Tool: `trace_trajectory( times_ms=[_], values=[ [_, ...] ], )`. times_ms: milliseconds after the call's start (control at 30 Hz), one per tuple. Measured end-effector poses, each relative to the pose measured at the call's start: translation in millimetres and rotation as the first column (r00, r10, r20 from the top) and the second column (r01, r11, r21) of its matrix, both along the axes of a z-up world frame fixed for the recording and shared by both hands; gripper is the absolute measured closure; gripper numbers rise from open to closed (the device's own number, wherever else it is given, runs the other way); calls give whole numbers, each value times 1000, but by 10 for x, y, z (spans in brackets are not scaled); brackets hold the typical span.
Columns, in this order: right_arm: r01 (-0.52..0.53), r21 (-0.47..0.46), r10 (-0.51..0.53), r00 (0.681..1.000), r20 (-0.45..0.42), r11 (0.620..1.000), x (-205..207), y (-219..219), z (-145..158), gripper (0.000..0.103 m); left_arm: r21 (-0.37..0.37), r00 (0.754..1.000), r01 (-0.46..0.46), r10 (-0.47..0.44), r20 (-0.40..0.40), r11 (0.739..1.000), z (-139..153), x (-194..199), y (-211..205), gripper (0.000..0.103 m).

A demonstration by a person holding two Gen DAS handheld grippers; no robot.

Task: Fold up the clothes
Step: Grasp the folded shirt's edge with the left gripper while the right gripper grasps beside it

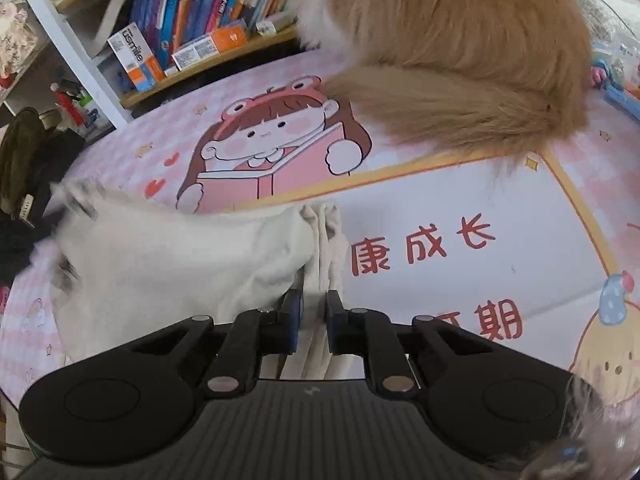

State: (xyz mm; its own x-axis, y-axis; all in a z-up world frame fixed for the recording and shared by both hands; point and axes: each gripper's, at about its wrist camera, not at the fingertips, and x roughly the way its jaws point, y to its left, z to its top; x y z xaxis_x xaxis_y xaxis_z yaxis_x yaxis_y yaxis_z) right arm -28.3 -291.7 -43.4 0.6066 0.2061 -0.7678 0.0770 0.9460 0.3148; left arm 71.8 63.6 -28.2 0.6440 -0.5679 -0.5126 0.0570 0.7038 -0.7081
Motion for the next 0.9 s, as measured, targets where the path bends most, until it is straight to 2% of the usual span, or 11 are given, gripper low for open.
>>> trace_trajectory(
  times_ms=[67, 233, 433, 500, 533, 567, 633, 700, 733, 800, 900],
  values=[
    [-4, -3, 4, 1000, 2, 1000, 14, 16, -6, 90, 83, 996, -34, 41, -77, 996, -118, 132, -28, 96],
    [3, 6, -3, 1000, -1, 1000, 15, -11, 14, 88, 78, 995, -71, 76, -65, 994, -83, 104, 90, 85],
    [98, 165, -104, 994, 29, 981, -149, -186, 160, 77, 199, 993, 113, -115, 0, 973, 0, -259, -22, 70],
    [98, 203, -104, 994, 17, 974, -140, -176, 163, 71, 230, 989, 141, -146, 8, 963, -37, -345, -76, 76],
    [92, 204, -95, 995, 3, 975, -117, -148, 151, 71, 245, 987, 154, -162, 12, 957, -56, -387, -103, 100],
    [87, 204, -86, 996, -12, 975, -94, -120, 140, 72, 189, 989, 132, -141, 35, 973, -14, -460, -33, 100],
    [66, 145, -63, 998, -28, 987, -48, -29, 112, 92, 50, 993, 79, -83, 80, 996, 89, -616, 140, 100],
    [72, 127, -70, 997, -19, 989, -54, -23, 100, 93, -25, 996, 39, -37, 81, 999, 163, -764, 271, 103],
    [77, 135, -75, 997, -15, 988, -65, -35, 95, 93, -16, 997, 33, -32, 70, 999, 151, -818, 305, 103],
    [71, 141, -70, 997, -12, 987, -85, -50, 78, 93, 94, 999, 30, -32, 12, 995, 30, -819, 318, 103],
    [65, 140, -65, 998, -11, 988, -82, -46, 40, 93, 148, 1000, -5, 9, -23, 989, -95, -740, 365, 103]
  ],
)
